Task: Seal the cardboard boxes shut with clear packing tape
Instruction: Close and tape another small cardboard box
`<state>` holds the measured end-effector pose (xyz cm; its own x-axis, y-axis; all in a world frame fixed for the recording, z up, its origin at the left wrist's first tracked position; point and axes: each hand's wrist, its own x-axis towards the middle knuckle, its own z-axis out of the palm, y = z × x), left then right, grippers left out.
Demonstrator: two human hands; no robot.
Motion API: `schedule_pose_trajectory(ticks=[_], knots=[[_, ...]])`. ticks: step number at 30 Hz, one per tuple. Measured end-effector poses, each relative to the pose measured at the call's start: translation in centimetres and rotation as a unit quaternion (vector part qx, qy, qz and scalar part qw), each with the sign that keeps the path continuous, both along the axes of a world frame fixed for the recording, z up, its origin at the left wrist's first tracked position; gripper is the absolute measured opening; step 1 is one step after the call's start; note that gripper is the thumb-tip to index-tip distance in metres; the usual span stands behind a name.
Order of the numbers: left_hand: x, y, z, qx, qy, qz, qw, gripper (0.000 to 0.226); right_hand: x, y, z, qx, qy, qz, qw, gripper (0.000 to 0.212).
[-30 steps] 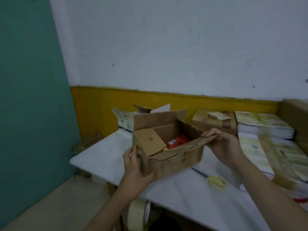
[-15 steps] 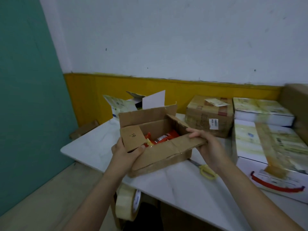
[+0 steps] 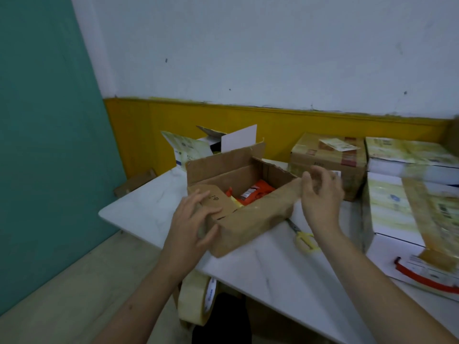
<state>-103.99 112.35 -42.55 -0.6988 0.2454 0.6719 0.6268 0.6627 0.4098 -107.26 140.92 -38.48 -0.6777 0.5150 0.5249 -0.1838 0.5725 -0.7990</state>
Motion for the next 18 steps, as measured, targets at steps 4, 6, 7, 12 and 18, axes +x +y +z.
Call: schedule_pose_trajectory(ticks=[4,6,7,12,18], knots=[[-0.5,1.6,1.6,-0.043,0.059,-0.020,0.997,0.019,4.7,-2.8,2.0,0.296,0.089,0.221,0.925,0.055],[-0.4,2.2,2.0,-0.084,0.054,-0.007,0.995,0.033,5.0,-4.0,2.1,0.452,0.067,0.249,0.854,0.061],[-0.5,2.2,2.3,-0.108,0.040,-0.016,0.993,0.038,4.7,-4.3,2.4,0.464,0.053,0.258,0.846,0.055],[-2.1,1.5,6.6,-0.340,-0.091,-0.086,0.932,0.087,3.1,-3.1,5.6,0.339,0.071,0.353,0.869,0.005],[-4.5,2.7,12.1,-0.378,-0.187,-0.127,0.898,0.101,3.2,-1.0,8.4,0.262,-0.018,0.397,0.879,0.027]])
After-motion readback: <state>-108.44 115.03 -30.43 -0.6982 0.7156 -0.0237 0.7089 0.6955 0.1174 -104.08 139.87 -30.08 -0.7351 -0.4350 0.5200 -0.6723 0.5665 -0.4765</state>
